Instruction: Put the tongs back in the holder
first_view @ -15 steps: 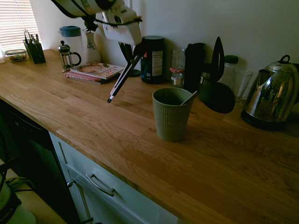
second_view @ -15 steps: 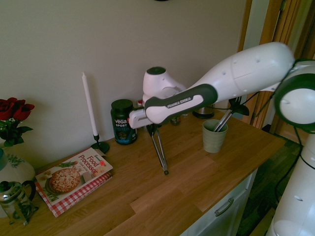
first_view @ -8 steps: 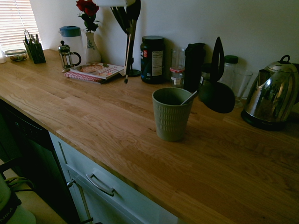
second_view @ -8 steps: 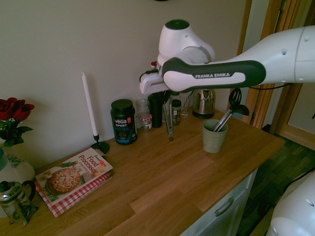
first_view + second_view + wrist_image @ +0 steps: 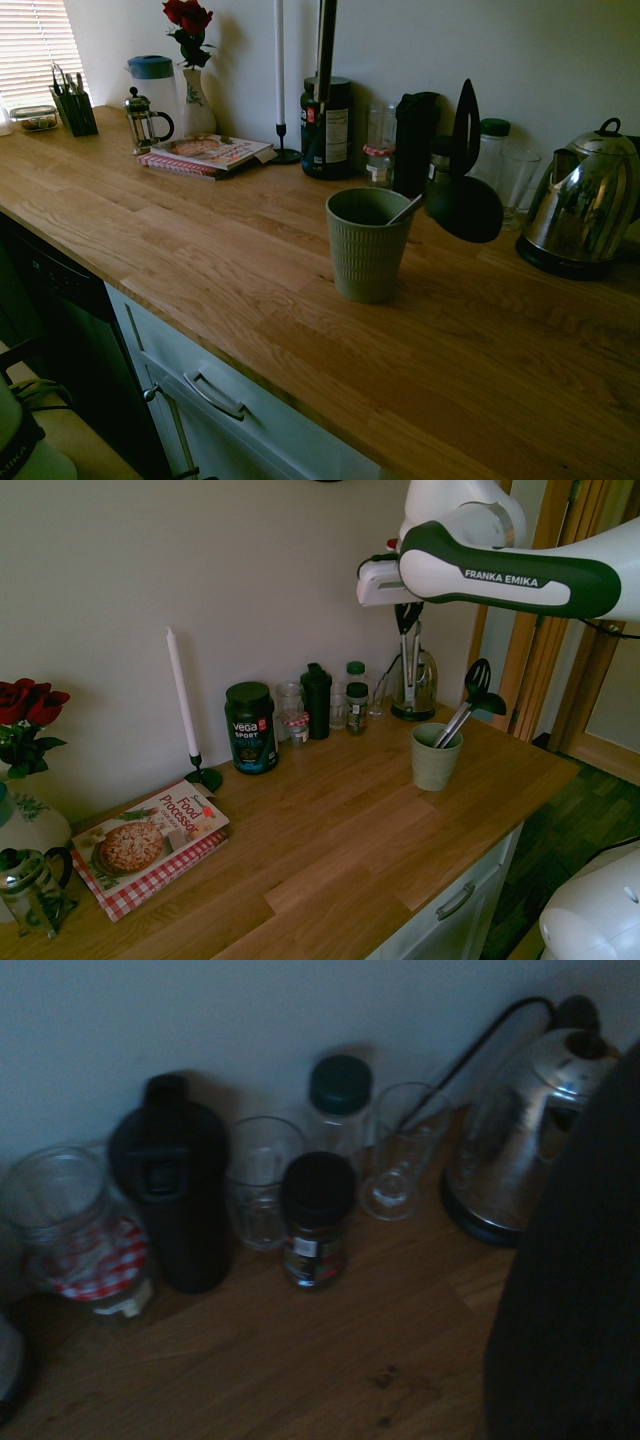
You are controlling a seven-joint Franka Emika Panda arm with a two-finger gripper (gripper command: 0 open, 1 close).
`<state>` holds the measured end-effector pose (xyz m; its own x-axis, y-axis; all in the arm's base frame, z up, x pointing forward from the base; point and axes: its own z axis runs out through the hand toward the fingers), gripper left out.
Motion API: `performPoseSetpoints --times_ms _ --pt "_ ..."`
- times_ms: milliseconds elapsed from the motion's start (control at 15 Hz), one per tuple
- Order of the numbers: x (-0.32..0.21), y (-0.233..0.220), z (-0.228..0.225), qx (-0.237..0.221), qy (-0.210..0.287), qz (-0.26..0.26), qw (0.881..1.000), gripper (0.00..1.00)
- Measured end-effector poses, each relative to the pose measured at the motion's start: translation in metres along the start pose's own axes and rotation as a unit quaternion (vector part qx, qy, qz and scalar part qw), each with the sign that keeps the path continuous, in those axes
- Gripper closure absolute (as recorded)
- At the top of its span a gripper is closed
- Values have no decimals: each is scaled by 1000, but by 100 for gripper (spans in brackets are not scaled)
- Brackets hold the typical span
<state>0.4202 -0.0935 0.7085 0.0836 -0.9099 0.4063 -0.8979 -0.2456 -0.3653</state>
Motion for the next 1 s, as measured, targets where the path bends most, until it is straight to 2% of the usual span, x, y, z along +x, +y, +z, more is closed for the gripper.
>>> performPoseSetpoints --times_ms 133,333,667,733,1000 --pt "21 22 36 -12 -2 18 1000 100" --pt "22 49 90 -28 -10 31 999 100" --pt "23 88 151 -29 -22 44 998 100" --pt "22 95 163 -30 -29 45 998 0" --pt "14 108 198 -30 -48 42 998 0"
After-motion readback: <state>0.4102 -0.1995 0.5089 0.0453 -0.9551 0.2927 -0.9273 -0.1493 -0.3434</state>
